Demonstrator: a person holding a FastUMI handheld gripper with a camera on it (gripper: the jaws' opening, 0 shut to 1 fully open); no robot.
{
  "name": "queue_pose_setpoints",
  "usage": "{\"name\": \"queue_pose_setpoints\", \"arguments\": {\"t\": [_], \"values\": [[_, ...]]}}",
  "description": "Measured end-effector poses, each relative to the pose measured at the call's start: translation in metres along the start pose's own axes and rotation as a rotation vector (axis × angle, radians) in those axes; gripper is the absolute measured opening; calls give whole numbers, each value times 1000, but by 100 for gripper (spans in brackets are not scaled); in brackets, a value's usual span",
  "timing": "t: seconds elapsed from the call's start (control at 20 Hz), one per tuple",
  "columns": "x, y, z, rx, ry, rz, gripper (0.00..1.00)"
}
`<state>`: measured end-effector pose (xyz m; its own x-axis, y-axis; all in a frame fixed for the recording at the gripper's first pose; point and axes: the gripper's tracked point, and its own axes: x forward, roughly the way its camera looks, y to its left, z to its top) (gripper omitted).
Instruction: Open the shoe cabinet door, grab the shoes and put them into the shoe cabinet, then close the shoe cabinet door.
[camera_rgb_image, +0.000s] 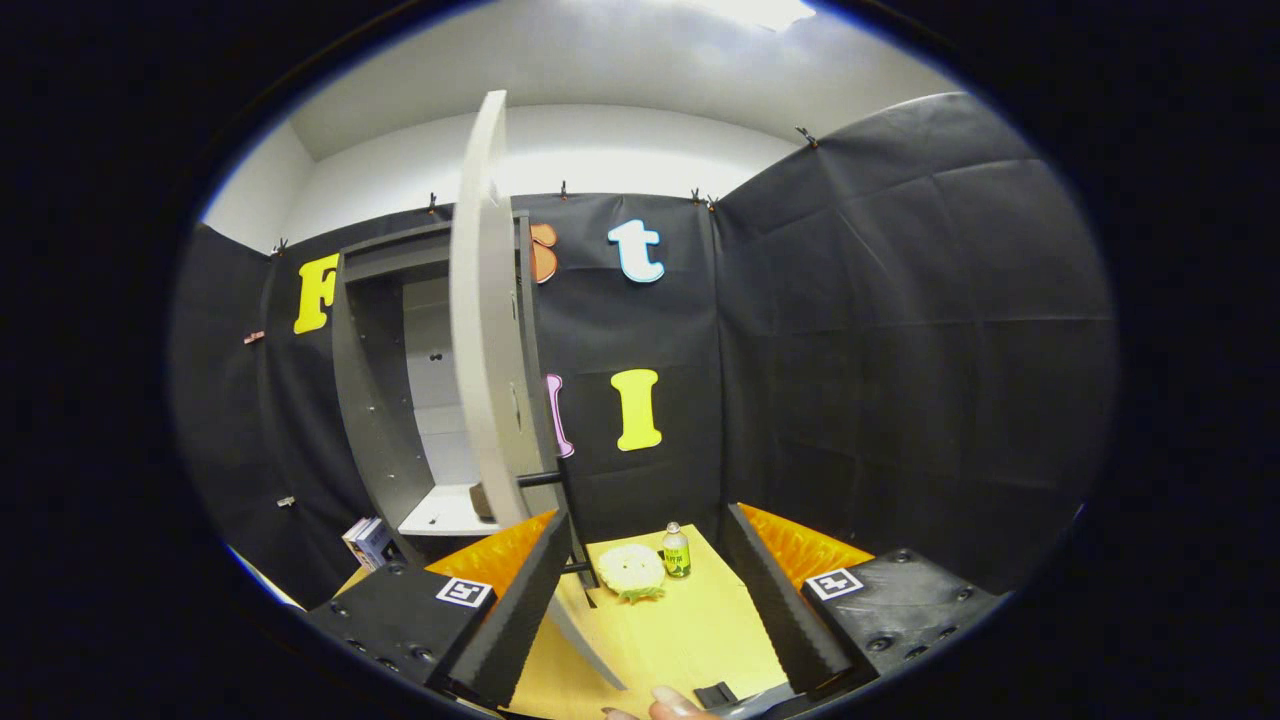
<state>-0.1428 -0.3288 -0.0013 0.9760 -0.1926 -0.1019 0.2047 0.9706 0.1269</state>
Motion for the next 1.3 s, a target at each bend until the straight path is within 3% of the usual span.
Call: {"name": "queue_pose_setpoints", "arguments": {"t": [0.25, 0.5, 0.95, 1.3], "values": [[42, 0, -11, -2, 29, 108, 98], [55, 6, -16, -9, 52, 176, 98], [48, 29, -22, 12, 61, 178, 97], [28, 88, -29, -17, 57, 190, 97]]}}
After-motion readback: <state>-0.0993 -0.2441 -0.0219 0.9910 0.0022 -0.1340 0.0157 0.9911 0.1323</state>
